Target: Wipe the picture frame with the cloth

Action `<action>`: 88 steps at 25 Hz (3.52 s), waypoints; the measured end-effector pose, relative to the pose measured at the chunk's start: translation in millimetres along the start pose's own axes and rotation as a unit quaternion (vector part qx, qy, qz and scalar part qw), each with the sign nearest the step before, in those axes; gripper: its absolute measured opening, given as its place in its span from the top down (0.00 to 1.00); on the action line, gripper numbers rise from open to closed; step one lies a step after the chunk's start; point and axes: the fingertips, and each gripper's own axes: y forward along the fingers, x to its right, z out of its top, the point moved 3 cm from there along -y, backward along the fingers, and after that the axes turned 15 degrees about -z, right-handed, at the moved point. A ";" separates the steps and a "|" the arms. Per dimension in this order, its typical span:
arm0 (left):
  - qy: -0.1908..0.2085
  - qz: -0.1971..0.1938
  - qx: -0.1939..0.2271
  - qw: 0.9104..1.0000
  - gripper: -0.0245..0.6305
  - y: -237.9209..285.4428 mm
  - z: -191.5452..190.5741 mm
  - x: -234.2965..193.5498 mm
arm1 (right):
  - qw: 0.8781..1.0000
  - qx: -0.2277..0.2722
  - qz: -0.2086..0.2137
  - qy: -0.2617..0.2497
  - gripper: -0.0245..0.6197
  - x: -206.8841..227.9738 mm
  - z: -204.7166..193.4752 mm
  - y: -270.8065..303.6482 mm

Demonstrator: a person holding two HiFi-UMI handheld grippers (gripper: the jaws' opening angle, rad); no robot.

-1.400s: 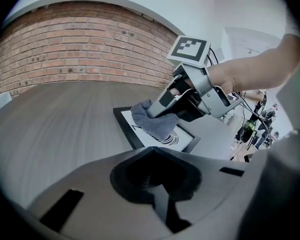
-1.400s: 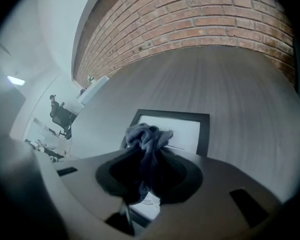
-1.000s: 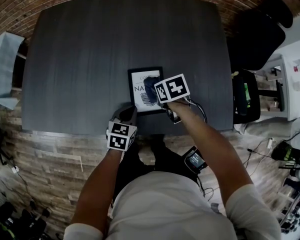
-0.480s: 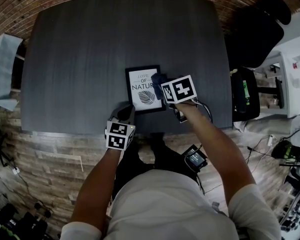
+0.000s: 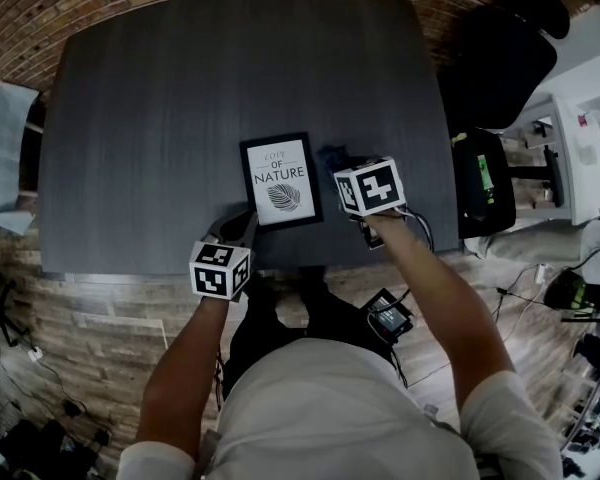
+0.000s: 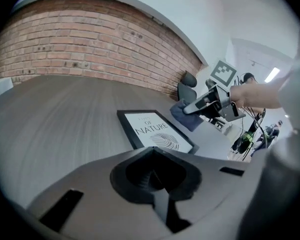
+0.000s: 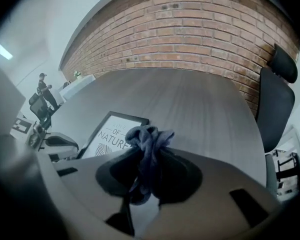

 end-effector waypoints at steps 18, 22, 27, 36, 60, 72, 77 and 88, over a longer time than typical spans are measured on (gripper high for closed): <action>0.067 -0.024 -0.052 0.996 0.95 28.7 48.0 -38.8 | 0.965 -0.067 0.227 0.117 0.79 -143.4 -28.2 -25.4; 0.067 -0.025 -0.066 0.995 0.95 32.8 44.4 -41.8 | 0.954 -0.098 0.247 0.140 0.79 -165.3 -41.0 -15.6; 0.053 -0.025 -0.072 0.996 0.95 35.6 38.3 -43.9 | 0.960 -0.098 0.232 0.123 0.79 -162.5 -46.3 -5.6; 0.085 -0.018 -0.097 0.991 0.95 36.5 36.8 -42.2 | 0.974 -0.078 0.202 0.071 0.79 -143.7 -52.3 -6.9; 0.122 0.004 -0.105 0.987 0.95 37.1 33.7 -42.1 | 0.996 -0.050 0.072 0.025 0.79 -36.3 -63.2 -13.2; 0.117 0.015 -0.102 0.988 0.95 36.7 33.7 -38.6 | 0.999 -0.013 0.034 0.030 0.79 7.0 13.9 0.0; 0.118 0.017 -0.100 0.988 0.95 37.6 33.6 -37.8 | 0.999 -0.017 0.030 0.017 0.79 -2.0 39.1 17.8; 0.119 0.019 -0.094 0.988 0.95 38.2 33.1 -38.2 | 0.997 -0.012 -0.014 -0.073 0.79 -19.5 93.3 50.1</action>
